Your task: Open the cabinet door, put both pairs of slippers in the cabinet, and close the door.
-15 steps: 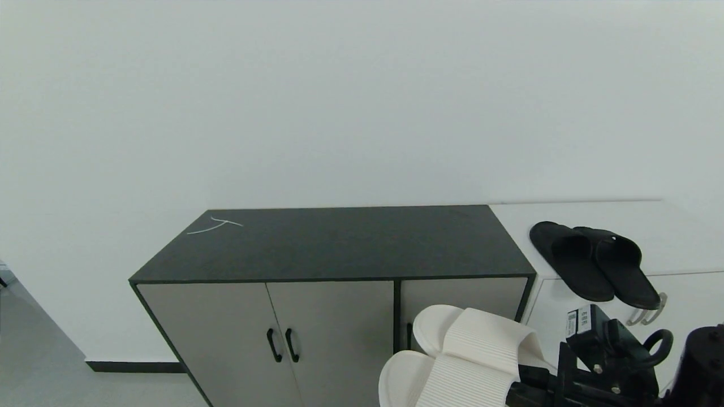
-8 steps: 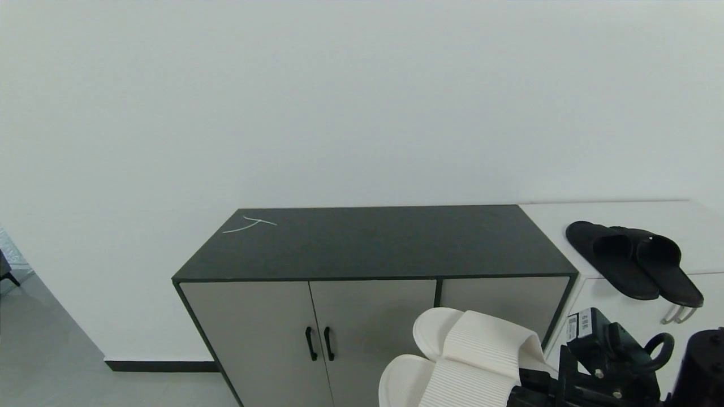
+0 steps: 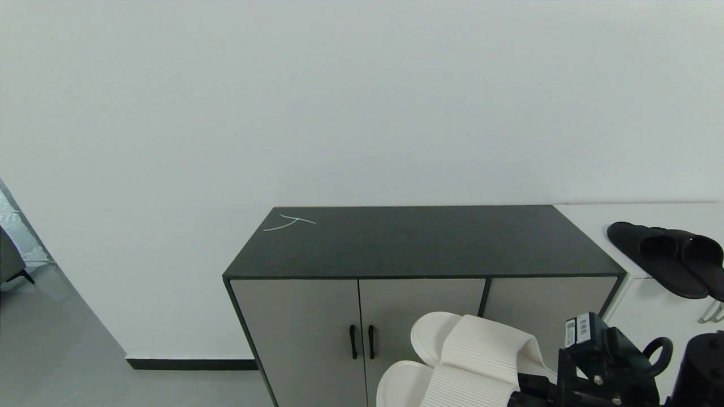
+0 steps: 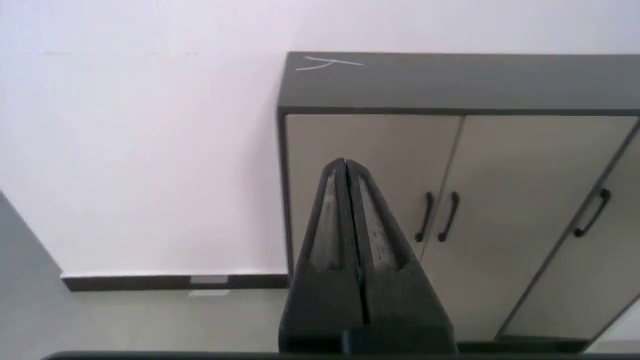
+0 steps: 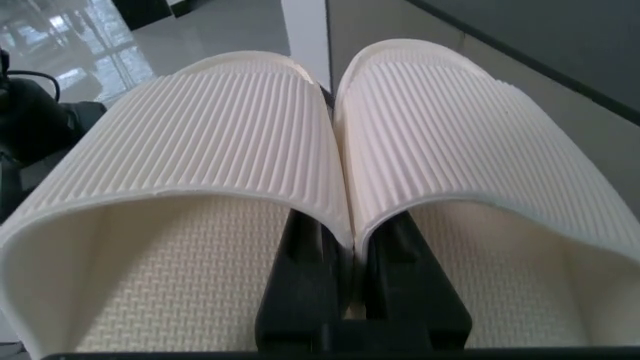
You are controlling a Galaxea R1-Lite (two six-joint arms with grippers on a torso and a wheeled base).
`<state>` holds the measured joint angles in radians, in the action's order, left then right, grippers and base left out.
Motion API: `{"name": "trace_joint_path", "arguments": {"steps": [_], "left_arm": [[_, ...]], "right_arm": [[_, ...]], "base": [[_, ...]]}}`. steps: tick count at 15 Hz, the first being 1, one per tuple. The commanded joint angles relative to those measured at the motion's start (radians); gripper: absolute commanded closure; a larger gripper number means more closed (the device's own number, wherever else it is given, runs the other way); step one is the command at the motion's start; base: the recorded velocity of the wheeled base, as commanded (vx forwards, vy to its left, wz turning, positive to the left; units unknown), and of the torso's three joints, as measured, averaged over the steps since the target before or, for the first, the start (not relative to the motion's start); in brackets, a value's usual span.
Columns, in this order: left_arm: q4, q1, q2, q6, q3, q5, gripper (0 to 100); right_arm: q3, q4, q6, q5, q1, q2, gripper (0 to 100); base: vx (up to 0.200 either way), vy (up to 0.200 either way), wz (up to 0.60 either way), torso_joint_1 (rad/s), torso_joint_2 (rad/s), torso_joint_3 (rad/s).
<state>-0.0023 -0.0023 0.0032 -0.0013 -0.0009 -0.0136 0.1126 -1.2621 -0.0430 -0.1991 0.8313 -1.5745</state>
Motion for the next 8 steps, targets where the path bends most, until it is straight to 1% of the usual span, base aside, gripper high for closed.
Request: {"name": "trace_joint_path", "arguments": {"steps": [1, 2, 6, 7, 8], "left_arm": [[-0.001, 0.001, 0.0, 0.0, -0.001, 0.0, 100], [-0.001, 0.001, 0.0, 0.0, 0.001, -0.002, 100], [-0.001, 0.001, 0.0, -0.002, 0.001, -0.002, 100], [-0.001, 0.001, 0.0, -0.002, 0.001, -0.002, 100], [-0.001, 0.001, 0.0, -0.002, -0.001, -0.002, 100]], "right_arm": [[-0.001, 0.0, 0.0, 0.0, -0.001, 0.001, 100], [-0.001, 0.0, 0.0, 0.0, -0.001, 0.001, 100], [-0.001, 0.0, 0.0, 0.0, 0.009, 0.001, 100], [-0.001, 0.0, 0.0, 0.001, 0.009, -0.002, 100], [-0.002, 0.0, 0.0, 0.001, 0.011, -0.002, 100]], "base": [[0.2, 0.0, 0.0, 0.002, 0.0, 0.002], [0.2, 0.0, 0.0, 0.007, 0.0, 0.007], [0.0, 0.0, 0.0, 0.0, 0.0, 0.0], [0.0, 0.0, -0.6, 0.046, 0.02, -0.002], [0.0, 0.0, -0.6, -0.061, 0.13, 0.076]]}}
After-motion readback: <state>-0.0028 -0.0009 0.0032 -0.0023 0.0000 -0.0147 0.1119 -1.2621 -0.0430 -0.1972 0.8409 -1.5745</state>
